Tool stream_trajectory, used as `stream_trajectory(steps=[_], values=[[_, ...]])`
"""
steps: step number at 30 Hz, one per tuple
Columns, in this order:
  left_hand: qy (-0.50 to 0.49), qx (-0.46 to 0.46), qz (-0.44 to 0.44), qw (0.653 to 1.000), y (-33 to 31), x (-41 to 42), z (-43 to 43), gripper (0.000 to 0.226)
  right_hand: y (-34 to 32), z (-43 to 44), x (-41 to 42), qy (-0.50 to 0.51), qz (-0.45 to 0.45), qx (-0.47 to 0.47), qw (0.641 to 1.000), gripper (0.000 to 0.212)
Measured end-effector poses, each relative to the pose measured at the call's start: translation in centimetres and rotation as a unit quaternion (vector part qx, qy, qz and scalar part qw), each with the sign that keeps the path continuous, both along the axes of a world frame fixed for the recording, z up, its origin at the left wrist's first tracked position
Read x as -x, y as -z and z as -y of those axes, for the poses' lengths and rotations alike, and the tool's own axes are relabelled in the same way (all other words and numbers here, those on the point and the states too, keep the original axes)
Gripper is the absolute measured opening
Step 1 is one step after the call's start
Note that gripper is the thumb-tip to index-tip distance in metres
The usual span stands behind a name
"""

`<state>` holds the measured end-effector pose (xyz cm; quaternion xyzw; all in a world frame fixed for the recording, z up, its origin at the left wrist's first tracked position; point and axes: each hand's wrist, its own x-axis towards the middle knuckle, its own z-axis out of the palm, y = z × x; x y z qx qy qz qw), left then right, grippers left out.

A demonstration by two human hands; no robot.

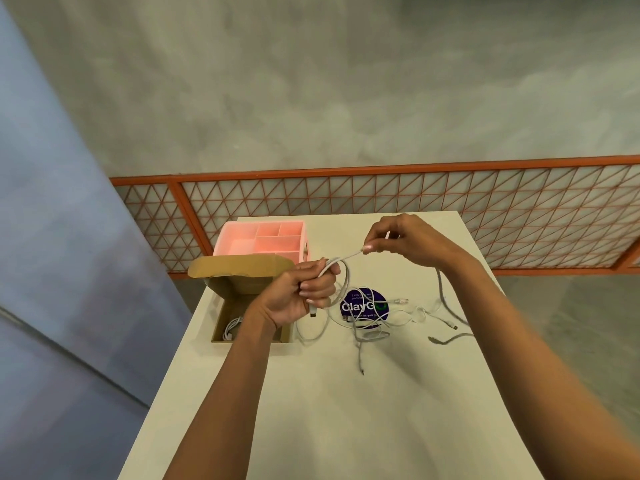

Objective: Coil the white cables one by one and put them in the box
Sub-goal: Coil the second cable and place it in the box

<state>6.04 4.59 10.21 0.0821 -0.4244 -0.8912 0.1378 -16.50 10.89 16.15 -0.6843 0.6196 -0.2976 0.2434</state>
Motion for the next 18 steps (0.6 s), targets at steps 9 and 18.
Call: stream_trajectory(steps=[9, 18], values=[[-0.004, -0.091, -0.096, 0.991, -0.4, 0.9, -0.7, 0.017, 2.5, -0.7, -1.5, -0.025, 0.110, -0.047, 0.993, 0.031], [-0.002, -0.101, -0.109, 0.989, 0.0, 1.7, -0.8, 0.022, 3.3, -1.6, -4.0, -0.014, 0.195, -0.067, 0.978, 0.026]])
